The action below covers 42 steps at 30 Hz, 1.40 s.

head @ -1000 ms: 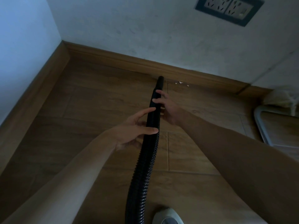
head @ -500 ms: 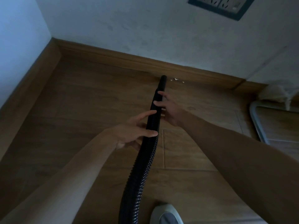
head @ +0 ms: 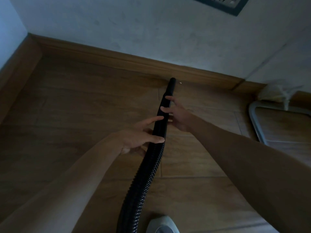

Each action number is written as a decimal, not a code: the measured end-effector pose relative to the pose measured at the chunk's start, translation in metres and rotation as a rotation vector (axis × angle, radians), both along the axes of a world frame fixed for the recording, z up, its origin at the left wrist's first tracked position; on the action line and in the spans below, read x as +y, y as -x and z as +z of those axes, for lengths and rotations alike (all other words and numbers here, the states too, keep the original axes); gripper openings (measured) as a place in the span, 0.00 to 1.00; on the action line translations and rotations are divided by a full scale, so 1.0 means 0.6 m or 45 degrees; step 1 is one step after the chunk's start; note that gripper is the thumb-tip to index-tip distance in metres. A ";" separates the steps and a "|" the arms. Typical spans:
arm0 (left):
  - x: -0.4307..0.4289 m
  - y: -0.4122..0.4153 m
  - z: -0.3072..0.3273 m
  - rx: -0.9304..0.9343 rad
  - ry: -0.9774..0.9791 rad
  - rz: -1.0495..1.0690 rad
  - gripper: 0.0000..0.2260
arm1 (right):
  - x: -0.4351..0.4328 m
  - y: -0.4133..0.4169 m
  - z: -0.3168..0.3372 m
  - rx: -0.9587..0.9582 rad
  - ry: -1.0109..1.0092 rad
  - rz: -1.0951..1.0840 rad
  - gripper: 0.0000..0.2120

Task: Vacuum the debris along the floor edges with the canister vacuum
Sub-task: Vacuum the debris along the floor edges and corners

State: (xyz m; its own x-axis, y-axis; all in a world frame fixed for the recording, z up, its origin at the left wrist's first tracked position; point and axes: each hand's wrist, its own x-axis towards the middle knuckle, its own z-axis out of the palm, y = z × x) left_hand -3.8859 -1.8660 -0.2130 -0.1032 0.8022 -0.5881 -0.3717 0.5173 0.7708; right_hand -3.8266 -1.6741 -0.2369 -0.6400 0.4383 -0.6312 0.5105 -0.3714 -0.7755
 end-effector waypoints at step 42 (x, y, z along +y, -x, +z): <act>0.023 0.004 0.015 -0.014 -0.069 0.062 0.32 | 0.013 0.013 0.021 -0.020 -0.069 -0.057 0.24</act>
State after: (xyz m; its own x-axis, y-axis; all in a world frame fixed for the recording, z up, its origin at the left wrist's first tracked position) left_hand -3.8881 -1.8519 -0.2038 -0.1366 0.8271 -0.5452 -0.4041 0.4559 0.7930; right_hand -3.8344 -1.6663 -0.2244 -0.6089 0.5000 -0.6158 0.5068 -0.3519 -0.7869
